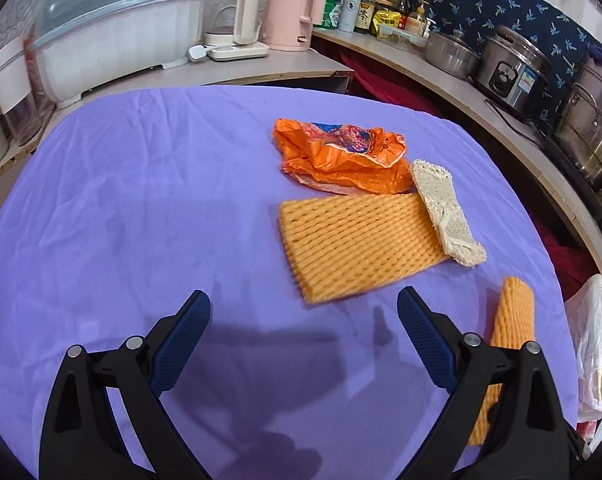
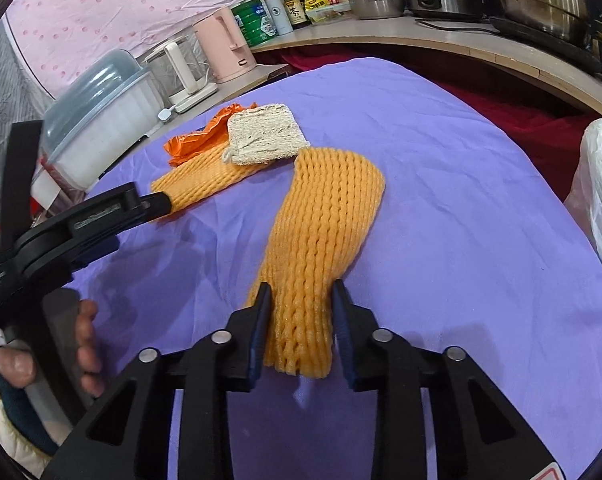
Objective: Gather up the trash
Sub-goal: 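Grasp an orange foam net with the right tool while the left tool grasps another foam net, then carry both orange foam nets in the tools over the bin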
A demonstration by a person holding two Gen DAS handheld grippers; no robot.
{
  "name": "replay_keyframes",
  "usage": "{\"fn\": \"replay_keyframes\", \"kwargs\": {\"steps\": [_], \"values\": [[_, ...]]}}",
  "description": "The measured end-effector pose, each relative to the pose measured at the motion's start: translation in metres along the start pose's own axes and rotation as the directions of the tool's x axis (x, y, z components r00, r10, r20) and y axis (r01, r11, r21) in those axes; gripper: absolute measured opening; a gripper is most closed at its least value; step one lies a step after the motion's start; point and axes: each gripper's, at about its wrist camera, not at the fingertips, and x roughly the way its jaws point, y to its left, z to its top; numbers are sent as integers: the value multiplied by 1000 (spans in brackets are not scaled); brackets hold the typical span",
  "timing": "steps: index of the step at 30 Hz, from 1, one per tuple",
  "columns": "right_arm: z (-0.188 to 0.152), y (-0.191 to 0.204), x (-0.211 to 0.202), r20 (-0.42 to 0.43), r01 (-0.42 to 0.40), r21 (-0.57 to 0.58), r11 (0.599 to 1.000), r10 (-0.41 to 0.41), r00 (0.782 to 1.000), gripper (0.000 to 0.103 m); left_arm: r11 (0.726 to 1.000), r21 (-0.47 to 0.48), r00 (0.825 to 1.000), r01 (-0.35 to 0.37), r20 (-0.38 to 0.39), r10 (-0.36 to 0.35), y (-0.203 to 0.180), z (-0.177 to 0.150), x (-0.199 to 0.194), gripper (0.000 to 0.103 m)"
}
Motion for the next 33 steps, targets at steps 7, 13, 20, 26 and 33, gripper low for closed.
{"fn": "replay_keyframes", "kwargs": {"steps": [7, 13, 20, 26, 33], "values": [[1, -5, 1, -5, -35, 23, 999, 36, 999, 25, 1000, 1, 1000, 14, -5, -14, -9, 12, 18, 69], [0, -6, 1, -4, -50, 36, 998, 50, 999, 25, 999, 28, 999, 35, -18, -34, -19, 12, 18, 32], [-3, -13, -12, 0, -55, 52, 997, 55, 998, 23, 998, 29, 999, 49, -21, -49, -26, 2, -1, 9], [-6, -26, -38, 31, -58, 81, 995, 56, 998, 22, 997, 34, 998, 68, -11, -67, -38, -20, -34, 8], [-13, -44, -75, 74, -60, 104, 993, 52, 996, 22, 995, 40, 996, 94, 4, -94, -54, -54, -80, 8]]}}
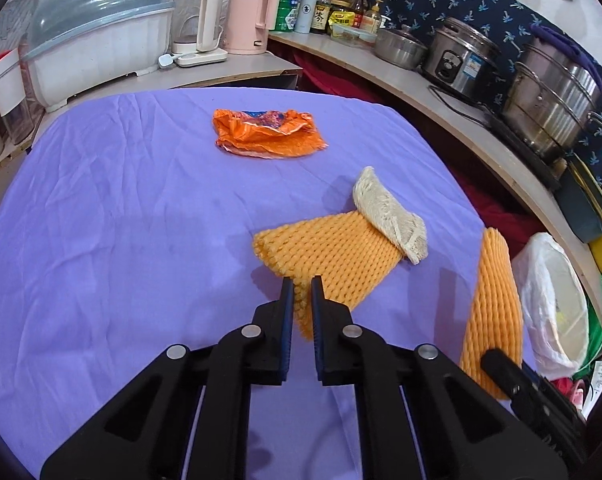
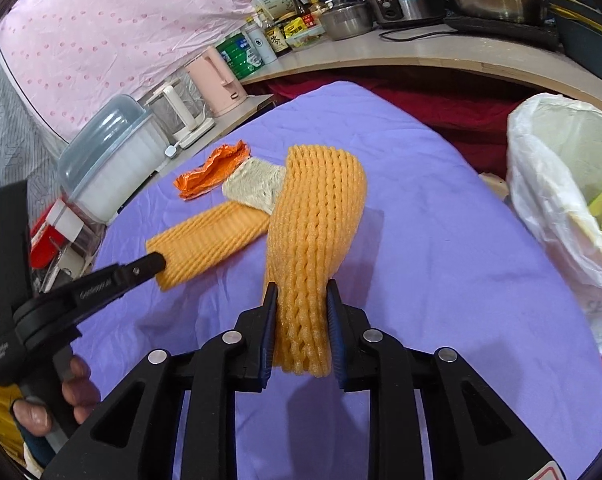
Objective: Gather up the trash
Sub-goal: 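Carry both orange foam nets in the tools over the bin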
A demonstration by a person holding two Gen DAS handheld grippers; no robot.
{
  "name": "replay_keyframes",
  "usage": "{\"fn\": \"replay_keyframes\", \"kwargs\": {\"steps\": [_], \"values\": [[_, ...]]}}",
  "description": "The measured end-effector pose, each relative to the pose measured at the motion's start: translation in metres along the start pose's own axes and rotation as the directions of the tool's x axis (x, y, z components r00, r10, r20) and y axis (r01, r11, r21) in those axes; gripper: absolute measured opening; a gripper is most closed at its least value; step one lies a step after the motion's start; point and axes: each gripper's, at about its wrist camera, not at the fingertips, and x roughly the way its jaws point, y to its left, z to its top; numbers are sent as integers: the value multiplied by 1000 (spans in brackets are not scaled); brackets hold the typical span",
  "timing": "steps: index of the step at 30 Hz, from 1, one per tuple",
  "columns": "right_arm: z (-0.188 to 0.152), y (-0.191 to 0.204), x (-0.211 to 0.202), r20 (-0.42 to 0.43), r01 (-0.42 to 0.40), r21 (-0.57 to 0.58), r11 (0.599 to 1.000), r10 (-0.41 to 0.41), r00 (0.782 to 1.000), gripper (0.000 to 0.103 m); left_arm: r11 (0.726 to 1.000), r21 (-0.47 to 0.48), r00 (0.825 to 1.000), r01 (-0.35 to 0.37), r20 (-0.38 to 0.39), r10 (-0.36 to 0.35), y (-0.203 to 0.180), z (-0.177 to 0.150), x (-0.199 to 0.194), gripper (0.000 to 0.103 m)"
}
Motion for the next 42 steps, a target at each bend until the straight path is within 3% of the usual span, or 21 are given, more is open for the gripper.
{"fn": "replay_keyframes", "kwargs": {"steps": [23, 32, 42], "values": [[-8, -69, -125, 172, -19, 103, 994, 1, 985, 22, 995, 76, 989, 67, 127, -76, -85, -31, -122, 8], [-11, -124, -169, 235, 15, 179, 984, -58, 970, 22, 977, 179, 982, 118, 128, -142, -157, -31, -129, 8], [-14, -193, -211, 279, 76, 274, 959, -155, 948, 22, 938, 295, 976, 180, 64, -208, -254, -41, -101, 8]]}}
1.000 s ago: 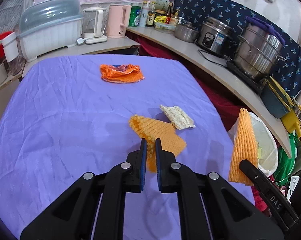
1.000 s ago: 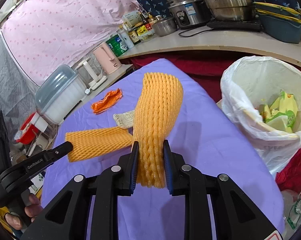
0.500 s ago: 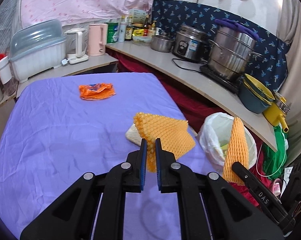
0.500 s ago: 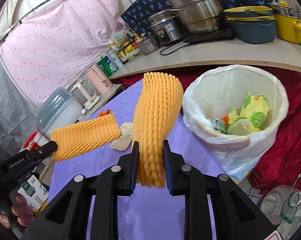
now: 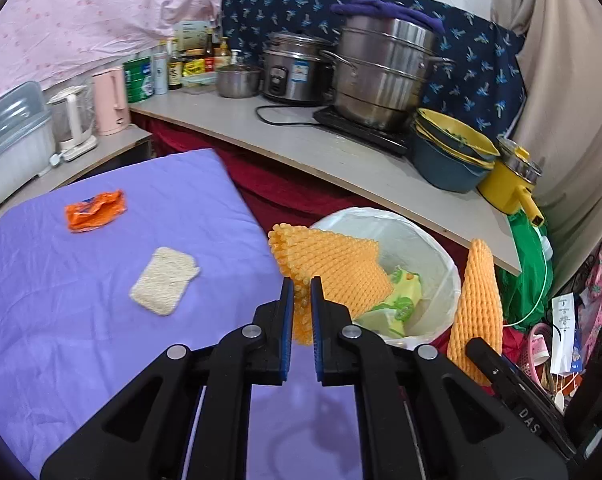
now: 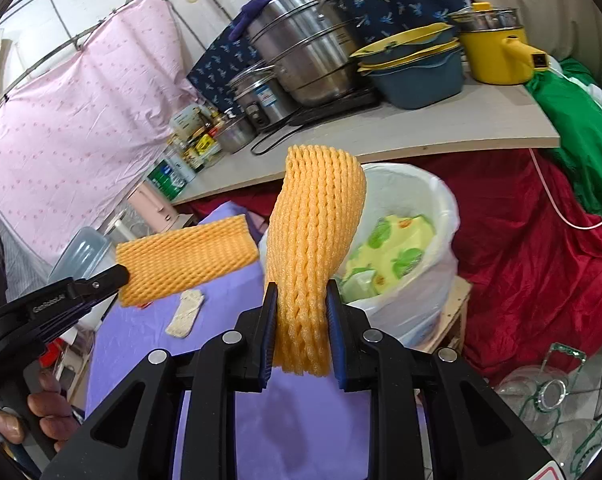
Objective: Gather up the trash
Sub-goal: 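Carry both orange foam nets in the tools over the bin, then open the left tool to drop its foam net into the bin while the right tool lowers its net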
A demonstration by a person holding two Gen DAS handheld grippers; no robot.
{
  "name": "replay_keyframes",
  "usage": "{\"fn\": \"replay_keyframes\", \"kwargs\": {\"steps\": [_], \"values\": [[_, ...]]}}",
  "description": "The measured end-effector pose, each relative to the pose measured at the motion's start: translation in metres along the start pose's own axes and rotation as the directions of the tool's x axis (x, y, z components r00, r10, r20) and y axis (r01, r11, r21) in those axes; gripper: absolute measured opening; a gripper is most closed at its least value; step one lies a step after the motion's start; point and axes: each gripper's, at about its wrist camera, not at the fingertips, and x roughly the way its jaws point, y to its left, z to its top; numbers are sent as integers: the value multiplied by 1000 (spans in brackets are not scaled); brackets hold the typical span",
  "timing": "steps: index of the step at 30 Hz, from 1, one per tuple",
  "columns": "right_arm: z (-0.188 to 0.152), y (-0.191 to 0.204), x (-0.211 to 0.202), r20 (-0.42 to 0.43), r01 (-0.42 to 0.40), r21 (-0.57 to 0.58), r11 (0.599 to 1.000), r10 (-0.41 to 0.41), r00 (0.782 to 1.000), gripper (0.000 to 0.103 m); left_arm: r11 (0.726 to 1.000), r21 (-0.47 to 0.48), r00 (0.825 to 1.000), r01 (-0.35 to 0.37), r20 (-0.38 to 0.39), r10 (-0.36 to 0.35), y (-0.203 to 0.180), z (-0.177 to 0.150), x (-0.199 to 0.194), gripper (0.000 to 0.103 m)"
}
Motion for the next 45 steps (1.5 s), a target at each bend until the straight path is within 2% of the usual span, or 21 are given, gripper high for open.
{"fn": "replay_keyframes", "kwargs": {"steps": [7, 13, 14, 16, 19, 23, 26, 38, 42, 45], "values": [[12, -32, -5, 20, 32, 36, 999, -33, 999, 22, 999, 39, 999, 18, -51, -16, -42, 8, 46, 8], [14, -45, 4, 13, 40, 62, 997, -41, 999, 22, 998, 67, 998, 23, -68, -18, -63, 12, 72, 11], [14, -46, 5, 11, 41, 65, 997, -42, 999, 22, 997, 69, 998, 18, -69, -14, -64, 12, 74, 14], [12, -48, 7, 8, 43, 72, 996, -43, 999, 22, 998, 70, 998, 8, -61, -4, -68, 13, 78, 30], [12, -49, 12, 1, 42, 75, 996, -42, 999, 22, 998, 70, 999, 6, -43, -3, -71, 15, 80, 33], [12, -48, 21, -14, 35, 68, 997, -34, 999, 22, 998, 67, 999, -16, -34, 19, -68, 17, 81, 36], [15, -45, 31, -28, 33, 51, 998, -32, 999, 22, 999, 44, 999, -30, -26, 31, -59, 16, 79, 45], [35, -25, 84, -67, 32, -9, 999, -33, 997, 23, 995, -2, 995, -99, -27, 99, -14, 4, 69, 49], [34, -20, 104, -91, 37, -31, 999, -39, 995, 27, 993, -24, 993, -116, -29, 115, 3, -2, 63, 49], [31, -19, 122, -111, 62, -48, 997, -67, 992, 34, 992, -37, 992, -124, -37, 122, 13, -5, 64, 49]]}}
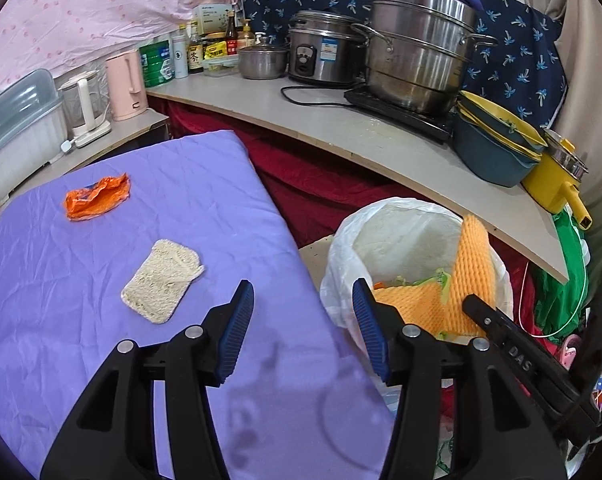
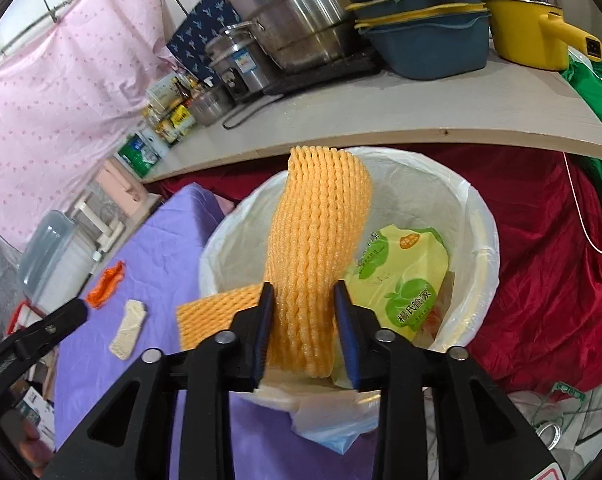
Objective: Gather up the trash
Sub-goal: 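Open the left tool to drop its foam net into the bin while the right tool lowers its net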
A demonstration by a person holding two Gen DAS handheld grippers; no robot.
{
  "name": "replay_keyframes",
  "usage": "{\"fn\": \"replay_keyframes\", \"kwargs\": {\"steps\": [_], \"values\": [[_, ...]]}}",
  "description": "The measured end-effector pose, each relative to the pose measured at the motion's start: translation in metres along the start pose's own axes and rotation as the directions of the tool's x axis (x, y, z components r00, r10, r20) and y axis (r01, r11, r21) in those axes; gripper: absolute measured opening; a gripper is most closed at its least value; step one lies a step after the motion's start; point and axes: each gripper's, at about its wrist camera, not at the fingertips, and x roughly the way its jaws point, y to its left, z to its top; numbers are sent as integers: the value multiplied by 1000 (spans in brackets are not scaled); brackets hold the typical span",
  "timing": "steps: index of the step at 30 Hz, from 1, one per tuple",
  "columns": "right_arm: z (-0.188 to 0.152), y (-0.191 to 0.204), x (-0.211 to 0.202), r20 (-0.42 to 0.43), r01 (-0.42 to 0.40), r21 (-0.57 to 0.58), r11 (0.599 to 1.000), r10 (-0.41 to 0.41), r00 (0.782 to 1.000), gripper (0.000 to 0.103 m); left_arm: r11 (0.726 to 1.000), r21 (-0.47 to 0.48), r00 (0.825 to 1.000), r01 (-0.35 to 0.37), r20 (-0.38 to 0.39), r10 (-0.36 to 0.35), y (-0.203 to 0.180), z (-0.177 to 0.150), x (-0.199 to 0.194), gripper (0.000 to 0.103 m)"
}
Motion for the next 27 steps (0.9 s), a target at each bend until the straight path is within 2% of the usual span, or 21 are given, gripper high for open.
{"fn": "replay_keyframes", "kwargs": {"steps": [2, 4, 6, 8, 11, 13, 16, 24, 27], "values": [[-1, 0, 5, -7, 13, 7, 1000, -13, 1000, 38, 1000, -4, 1000, -5, -3, 5, 5, -2, 1, 49], [-2, 1, 1, 22, 24, 10, 1000, -24, 999, 57, 1000, -7, 1000, -7, -5, 7, 9, -3, 1, 49], [-2, 4, -2, 38, 39, -4, 999, -38, 999, 59, 1000, -12, 1000, -7, -9, 7, 14, -5, 3, 49], [-2, 6, -2, 15, 13, -10, 1000, -13, 1000, 59, 1000, -16, 1000, -7, -13, 7, 15, -7, 4, 49], [-6, 12, -2, -14, -22, -21, 1000, 22, 1000, 43, 1000, -24, 1000, -10, -22, 9, 21, -10, 7, 49], [-9, 17, 1, -39, -34, -36, 999, 33, 999, 27, 999, -32, 1000, -12, -25, 11, 25, -12, 7, 49], [-12, 23, 12, -87, -57, -48, 997, 53, 995, 14, 999, -49, 1000, -11, -29, 10, 33, -14, 8, 49], [-9, 24, 66, -180, -8, -61, 998, -3, 984, 13, 997, -72, 999, -28, -43, 25, 52, -16, 16, 50], [-6, 21, 83, -205, 27, -61, 998, -39, 978, 13, 995, -90, 998, -47, -48, 43, 65, -15, 21, 55]]}}
